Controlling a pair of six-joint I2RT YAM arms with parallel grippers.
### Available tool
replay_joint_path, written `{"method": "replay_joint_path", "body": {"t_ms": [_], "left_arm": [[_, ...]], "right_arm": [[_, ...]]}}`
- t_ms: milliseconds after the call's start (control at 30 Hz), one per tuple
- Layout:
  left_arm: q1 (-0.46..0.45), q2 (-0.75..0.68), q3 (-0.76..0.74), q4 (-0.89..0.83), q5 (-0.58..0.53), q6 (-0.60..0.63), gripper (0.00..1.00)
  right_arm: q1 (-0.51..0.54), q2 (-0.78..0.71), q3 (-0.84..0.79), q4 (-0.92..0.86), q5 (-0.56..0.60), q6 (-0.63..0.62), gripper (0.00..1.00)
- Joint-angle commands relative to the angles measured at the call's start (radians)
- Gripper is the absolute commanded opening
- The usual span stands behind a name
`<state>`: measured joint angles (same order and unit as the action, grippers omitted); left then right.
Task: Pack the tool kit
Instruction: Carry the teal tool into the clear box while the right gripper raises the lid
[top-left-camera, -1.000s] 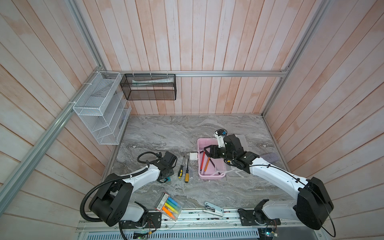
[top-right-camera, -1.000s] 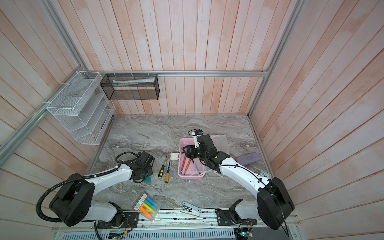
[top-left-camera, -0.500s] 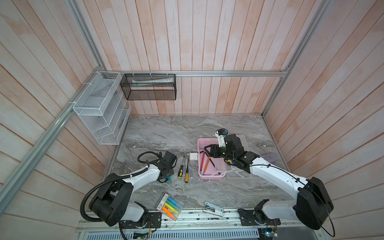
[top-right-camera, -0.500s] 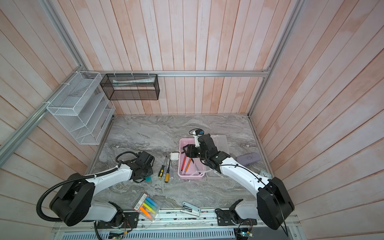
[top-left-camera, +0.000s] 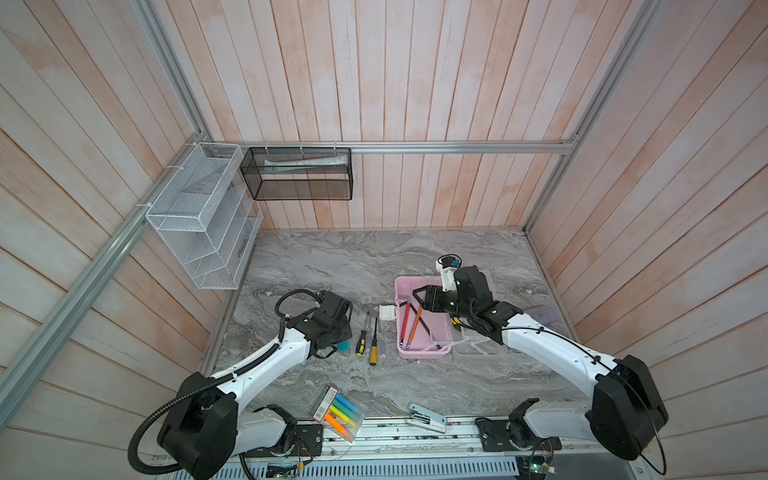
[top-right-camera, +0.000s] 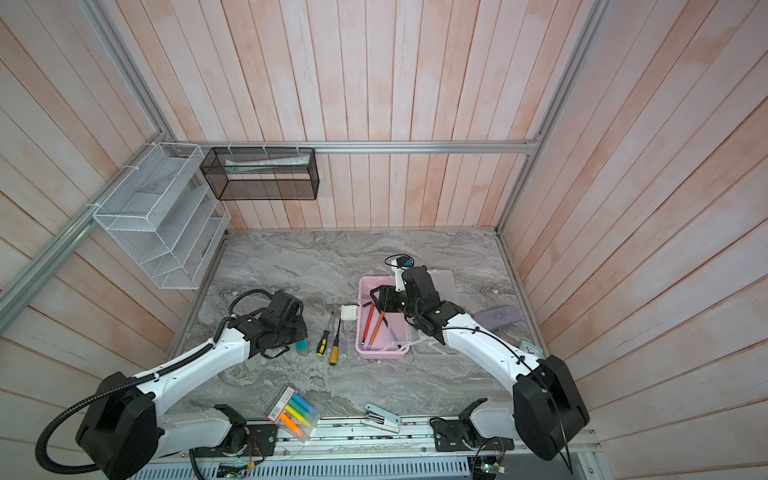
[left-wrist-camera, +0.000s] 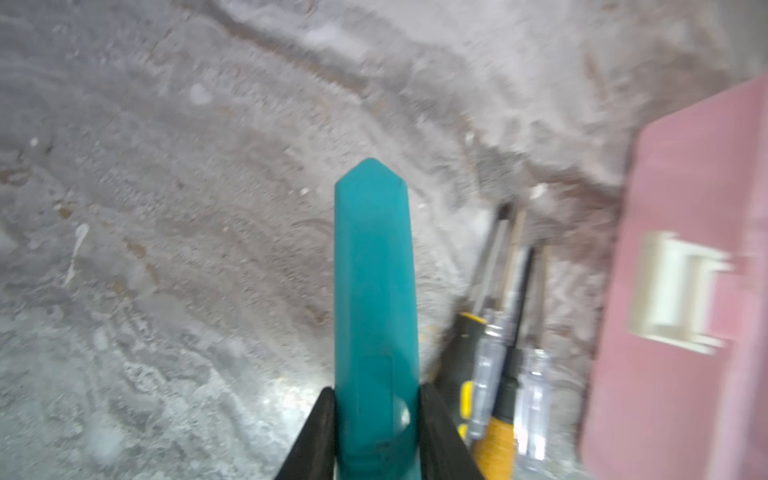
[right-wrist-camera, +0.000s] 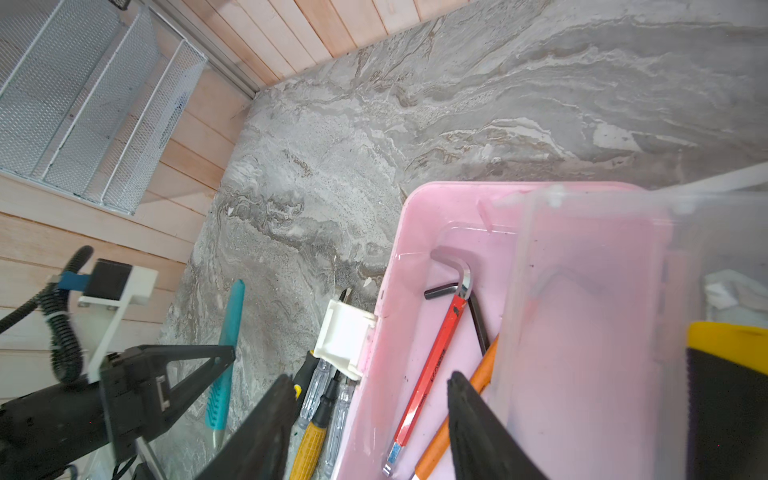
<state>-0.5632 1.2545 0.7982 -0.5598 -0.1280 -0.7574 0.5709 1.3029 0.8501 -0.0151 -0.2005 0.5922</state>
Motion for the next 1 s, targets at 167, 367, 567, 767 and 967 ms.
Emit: {"method": "replay_joint_path", "body": {"t_ms": [167, 367, 567, 767, 967], "left_arm": [[-0.166, 0.143, 0.256, 0.12, 0.086, 0.028, 0.0], [-0.25, 0.331, 0.443, 0.218, 0.117, 0.04, 0.0], [-0.307, 0.501, 0.609, 0.241, 0.144, 0.05, 0.0], [-0.326, 0.6, 0.678, 0.25, 0.167, 0.02, 0.0], [-0.349, 0.671, 0.74, 0.233, 0.149, 0.019, 0.0]], "right_arm": [[-0.134, -0.144, -0.016, -0.02, -0.011, 0.002, 0.56], [-0.197, -0.218, -0.021, -0.068, 0.019, -0.022, 0.56], [-0.224, -0.26, -0.038, -0.079, 0.006, -0.03, 0.56], [-0.234, -0.304, -0.074, -0.08, 0.003, -0.028, 0.56], [-0.25, -0.324, -0.106, -0.078, -0.014, -0.034, 0.56]]}}
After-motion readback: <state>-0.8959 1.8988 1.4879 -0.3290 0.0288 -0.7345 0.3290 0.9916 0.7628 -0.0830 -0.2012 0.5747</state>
